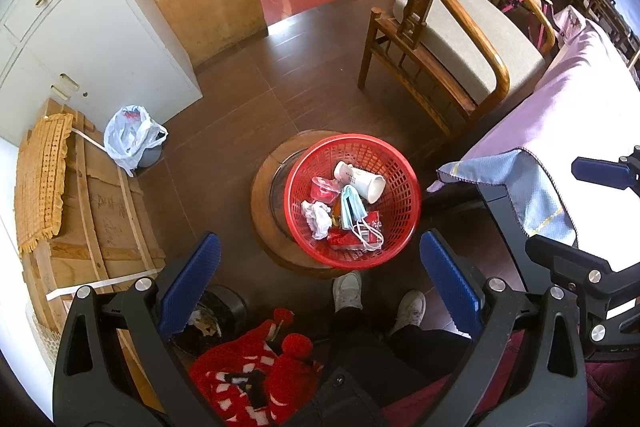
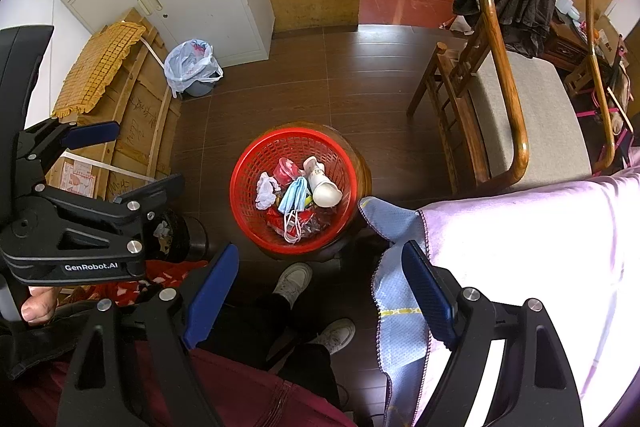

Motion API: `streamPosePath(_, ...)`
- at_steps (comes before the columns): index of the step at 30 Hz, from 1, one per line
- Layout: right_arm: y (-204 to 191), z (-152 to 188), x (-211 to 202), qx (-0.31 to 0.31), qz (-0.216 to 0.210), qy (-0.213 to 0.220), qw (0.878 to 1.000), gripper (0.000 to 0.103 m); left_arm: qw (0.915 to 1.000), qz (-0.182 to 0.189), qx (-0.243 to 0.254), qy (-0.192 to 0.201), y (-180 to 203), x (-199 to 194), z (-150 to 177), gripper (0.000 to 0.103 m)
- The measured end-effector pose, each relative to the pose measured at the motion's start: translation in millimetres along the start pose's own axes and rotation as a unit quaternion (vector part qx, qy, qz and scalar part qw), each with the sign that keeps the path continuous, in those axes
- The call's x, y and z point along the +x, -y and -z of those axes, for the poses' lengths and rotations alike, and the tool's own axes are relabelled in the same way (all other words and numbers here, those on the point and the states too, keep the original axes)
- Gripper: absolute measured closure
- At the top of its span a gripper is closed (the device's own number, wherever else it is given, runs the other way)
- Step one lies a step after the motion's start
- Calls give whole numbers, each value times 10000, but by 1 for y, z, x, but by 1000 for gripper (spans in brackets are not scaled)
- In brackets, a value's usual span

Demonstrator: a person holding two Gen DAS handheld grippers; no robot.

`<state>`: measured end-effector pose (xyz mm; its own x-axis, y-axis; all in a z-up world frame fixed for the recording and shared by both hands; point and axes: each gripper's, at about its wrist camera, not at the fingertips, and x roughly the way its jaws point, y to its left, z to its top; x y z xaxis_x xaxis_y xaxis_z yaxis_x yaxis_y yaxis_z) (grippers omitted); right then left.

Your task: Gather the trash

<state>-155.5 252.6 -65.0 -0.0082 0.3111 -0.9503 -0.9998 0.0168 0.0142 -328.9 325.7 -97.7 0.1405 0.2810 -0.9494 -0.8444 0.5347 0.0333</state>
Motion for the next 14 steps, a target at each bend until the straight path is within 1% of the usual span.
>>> streamPosePath(8, -1, 5, 2, 74, 25, -8, 10000, 21, 10000, 43, 58, -24, -3, 0, 0, 7)
streamPosePath(14, -5, 5, 2, 129, 50, -30, 9999, 21, 9999, 116, 53, -88, -12, 2, -5, 7)
